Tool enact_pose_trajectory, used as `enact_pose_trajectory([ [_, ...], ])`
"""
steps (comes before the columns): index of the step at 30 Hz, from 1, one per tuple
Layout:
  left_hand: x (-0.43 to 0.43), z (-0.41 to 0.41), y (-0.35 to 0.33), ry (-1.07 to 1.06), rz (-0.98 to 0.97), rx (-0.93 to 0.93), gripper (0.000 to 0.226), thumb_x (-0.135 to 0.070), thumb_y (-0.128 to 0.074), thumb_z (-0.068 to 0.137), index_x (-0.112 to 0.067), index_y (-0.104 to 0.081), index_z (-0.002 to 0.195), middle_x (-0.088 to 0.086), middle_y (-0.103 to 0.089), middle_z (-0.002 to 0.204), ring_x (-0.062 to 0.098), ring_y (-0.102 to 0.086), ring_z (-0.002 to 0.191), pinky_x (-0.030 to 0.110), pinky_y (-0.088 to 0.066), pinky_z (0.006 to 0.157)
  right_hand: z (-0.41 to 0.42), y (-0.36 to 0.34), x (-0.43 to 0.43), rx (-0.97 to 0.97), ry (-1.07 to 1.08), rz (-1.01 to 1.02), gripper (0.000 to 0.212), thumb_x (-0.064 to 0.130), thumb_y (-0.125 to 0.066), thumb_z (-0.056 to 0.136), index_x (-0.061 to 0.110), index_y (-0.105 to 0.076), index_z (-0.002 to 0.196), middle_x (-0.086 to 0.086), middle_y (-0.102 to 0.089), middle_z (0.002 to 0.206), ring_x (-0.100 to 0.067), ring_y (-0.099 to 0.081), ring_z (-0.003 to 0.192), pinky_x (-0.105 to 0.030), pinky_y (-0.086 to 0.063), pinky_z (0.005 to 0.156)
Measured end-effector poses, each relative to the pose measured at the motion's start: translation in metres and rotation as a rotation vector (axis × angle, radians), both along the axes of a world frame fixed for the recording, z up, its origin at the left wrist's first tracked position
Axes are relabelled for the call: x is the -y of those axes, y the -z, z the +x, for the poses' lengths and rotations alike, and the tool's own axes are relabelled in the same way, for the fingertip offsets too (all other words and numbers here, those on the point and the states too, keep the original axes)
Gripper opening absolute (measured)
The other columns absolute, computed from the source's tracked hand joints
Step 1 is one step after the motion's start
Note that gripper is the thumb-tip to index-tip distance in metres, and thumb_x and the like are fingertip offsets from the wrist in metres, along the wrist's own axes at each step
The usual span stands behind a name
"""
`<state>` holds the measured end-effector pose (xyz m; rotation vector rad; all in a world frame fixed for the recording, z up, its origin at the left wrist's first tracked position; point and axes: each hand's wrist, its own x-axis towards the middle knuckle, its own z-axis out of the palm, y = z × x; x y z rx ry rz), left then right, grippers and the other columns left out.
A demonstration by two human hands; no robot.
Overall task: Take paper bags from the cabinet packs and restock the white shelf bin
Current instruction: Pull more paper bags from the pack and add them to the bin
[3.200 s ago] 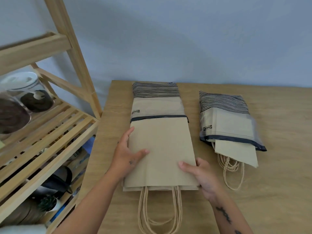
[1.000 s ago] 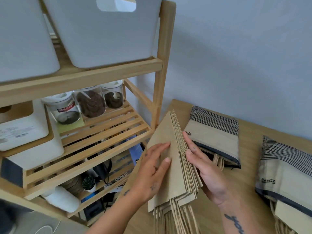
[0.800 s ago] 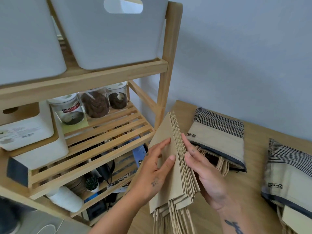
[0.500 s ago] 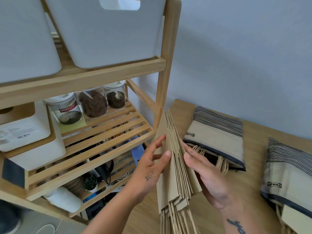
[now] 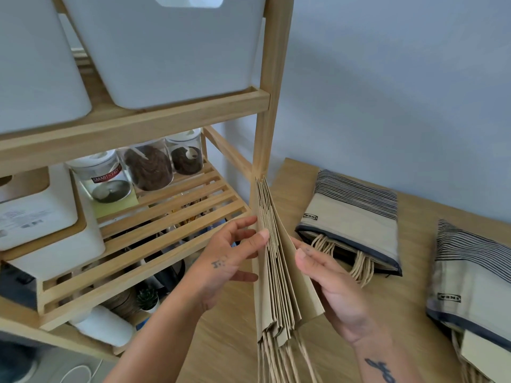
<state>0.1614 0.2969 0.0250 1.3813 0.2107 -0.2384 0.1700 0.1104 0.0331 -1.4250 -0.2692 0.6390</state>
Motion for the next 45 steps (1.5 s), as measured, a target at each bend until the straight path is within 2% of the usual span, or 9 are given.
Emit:
enact_pose_trajectory([
  [5,-0.003,0.0,-0.005,-0.004,-0.018,-0.029,0.076,-0.056,-0.078,0.051,-0.036,-0.055,0.121,0.004,-0.06,0.122,0.023,-0.062,0.106,0.043,-0.057,0.071,-0.001,-0.004,-0.004,0.033,0.02,-0.012,0.037,0.038,-0.055,0.084,0.03,-0.062,0.12,0.006,-0.067,0.121,-0.011,-0.059,0.117,-0.031,-0.042,0.105],
  [9,0.0,0.001,-0.007,0.01,0.043,-0.029,0.085,-0.057,-0.077,0.047,-0.04,-0.048,0.126,0.003,-0.054,0.128,0.023,-0.058,0.113,0.04,-0.057,0.071,-0.003,-0.008,-0.009,0.094,0.061,0.033,0.029,0.026,-0.052,0.081,0.031,-0.069,0.104,0.004,-0.073,0.108,-0.012,-0.066,0.104,-0.016,-0.051,0.083],
  [18,-0.001,0.003,-0.009,0.008,0.024,-0.04,0.089,-0.049,-0.078,0.043,-0.037,-0.048,0.126,0.007,-0.055,0.126,0.023,-0.062,0.106,0.036,-0.057,0.067,-0.006,-0.008,-0.002,0.107,0.131,0.09,0.035,0.021,-0.058,0.078,0.022,-0.066,0.113,-0.001,-0.072,0.11,-0.016,-0.065,0.106,-0.022,-0.052,0.088],
  [27,-0.006,0.003,-0.005,0.004,-0.027,-0.05,0.085,-0.044,-0.079,0.044,-0.036,-0.05,0.124,0.008,-0.054,0.126,0.023,-0.061,0.101,0.028,-0.053,0.057,-0.009,-0.016,-0.002,0.404,0.21,-0.049,0.05,-0.008,-0.045,0.091,0.034,-0.059,0.114,0.028,-0.065,0.111,0.014,-0.057,0.101,-0.001,-0.039,0.083],
  [32,-0.006,0.004,-0.003,0.011,-0.052,-0.053,0.083,-0.044,-0.08,0.044,-0.037,-0.051,0.121,0.008,-0.054,0.125,0.021,-0.06,0.099,0.025,-0.051,0.05,-0.009,-0.013,-0.003,0.416,0.197,-0.171,0.052,0.0,-0.043,0.094,0.044,-0.07,0.099,0.016,-0.063,0.119,0.006,-0.047,0.121,-0.012,-0.031,0.101],
  [34,-0.006,0.005,-0.003,0.018,-0.068,-0.059,0.083,-0.044,-0.081,0.044,-0.038,-0.051,0.121,0.008,-0.054,0.125,0.022,-0.06,0.101,0.026,-0.052,0.052,-0.009,-0.013,-0.003,0.425,0.179,-0.159,0.042,0.005,-0.046,0.094,0.039,-0.07,0.097,0.016,-0.066,0.093,0.007,-0.058,0.093,-0.005,-0.037,0.085],
  [37,-0.006,0.005,-0.003,0.023,-0.09,-0.07,0.086,-0.042,-0.083,0.044,-0.036,-0.051,0.124,0.01,-0.053,0.127,0.026,-0.059,0.107,0.032,-0.054,0.059,-0.01,-0.016,-0.003,0.407,0.162,-0.102,0.02,0.024,-0.051,0.088,0.035,-0.065,0.094,0.01,-0.05,0.057,0.005,-0.045,0.053,-0.004,-0.039,0.055],
  [41,-0.004,0.004,-0.003,0.029,-0.115,-0.079,0.085,-0.04,-0.082,0.047,-0.035,-0.05,0.126,0.013,-0.053,0.129,0.028,-0.057,0.111,0.037,-0.056,0.066,-0.01,-0.015,-0.005,0.448,0.149,-0.166,0.025,0.047,-0.065,0.071,0.04,-0.06,0.095,0.021,-0.066,0.086,0.006,-0.058,0.076,-0.006,-0.044,0.066],
  [45,-0.001,0.004,-0.003,0.02,-0.12,-0.076,0.087,-0.041,-0.081,0.045,-0.035,-0.049,0.126,0.012,-0.053,0.129,0.03,-0.056,0.114,0.039,-0.056,0.068,-0.01,-0.016,-0.005,0.46,0.153,-0.188,0.031,0.044,-0.068,0.065,0.043,-0.059,0.094,0.022,-0.065,0.095,0.005,-0.059,0.086,-0.007,-0.047,0.069],
])
